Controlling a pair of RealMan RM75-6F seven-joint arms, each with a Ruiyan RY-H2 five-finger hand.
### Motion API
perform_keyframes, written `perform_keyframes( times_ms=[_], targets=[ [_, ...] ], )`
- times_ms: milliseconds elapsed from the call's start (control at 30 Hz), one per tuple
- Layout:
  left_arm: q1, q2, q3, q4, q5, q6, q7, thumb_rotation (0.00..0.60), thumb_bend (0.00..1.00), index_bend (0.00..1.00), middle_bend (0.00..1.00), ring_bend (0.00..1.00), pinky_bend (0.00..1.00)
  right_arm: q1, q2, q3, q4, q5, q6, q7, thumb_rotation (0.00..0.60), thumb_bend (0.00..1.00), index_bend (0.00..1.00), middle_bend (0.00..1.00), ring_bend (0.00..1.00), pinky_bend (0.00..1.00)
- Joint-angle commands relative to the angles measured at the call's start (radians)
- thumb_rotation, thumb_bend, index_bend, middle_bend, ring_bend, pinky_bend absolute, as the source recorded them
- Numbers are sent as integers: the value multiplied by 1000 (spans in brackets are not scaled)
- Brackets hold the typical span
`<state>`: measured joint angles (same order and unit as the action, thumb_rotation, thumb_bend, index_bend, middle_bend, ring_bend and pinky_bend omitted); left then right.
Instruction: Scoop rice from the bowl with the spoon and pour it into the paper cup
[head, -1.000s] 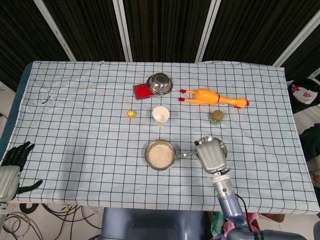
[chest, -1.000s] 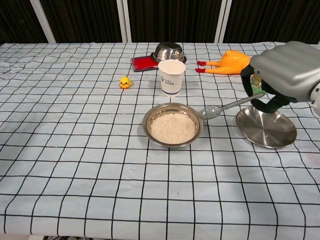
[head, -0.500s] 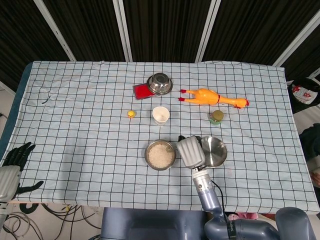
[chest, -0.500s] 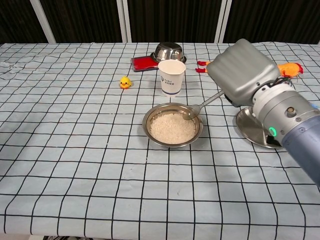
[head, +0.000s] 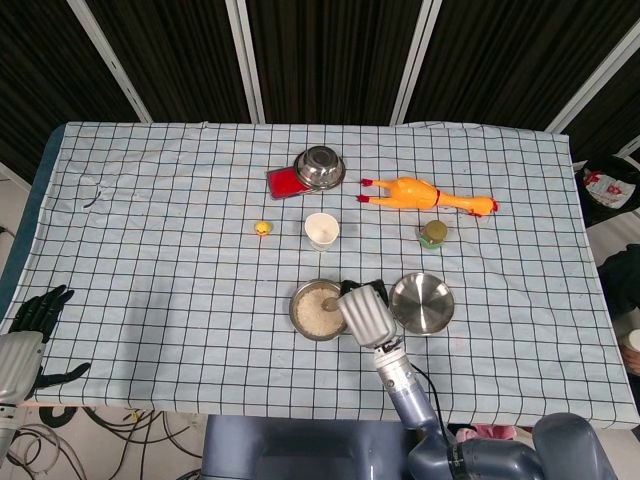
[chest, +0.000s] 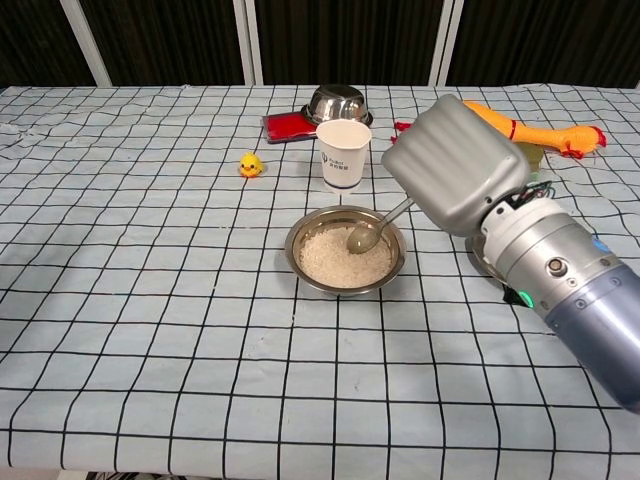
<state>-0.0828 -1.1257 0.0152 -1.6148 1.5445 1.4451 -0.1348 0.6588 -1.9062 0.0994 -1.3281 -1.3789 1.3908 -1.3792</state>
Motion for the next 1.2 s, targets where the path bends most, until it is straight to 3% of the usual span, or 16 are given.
perform_keyframes(
  times_ms=[33,433,1200],
  targets=[
    [0,1,1,2,3,1,-3,600,7,0,0,0,0,4,-1,-25,24,-30,-13,-10,600,482,684,1000,1000,1000],
    [-3,2,1,4,6,1,-10,600,7,0,0,0,0,-17,-13,-40,29,-31,-52,-16,600,486,687,1000,1000,1000],
    [-5,2,-2,3,-3,-4,-11,600,7,0,0,0,0,-112,-62,86,-99,225,-39,39,600,493,697,1000,1000,1000]
  ],
)
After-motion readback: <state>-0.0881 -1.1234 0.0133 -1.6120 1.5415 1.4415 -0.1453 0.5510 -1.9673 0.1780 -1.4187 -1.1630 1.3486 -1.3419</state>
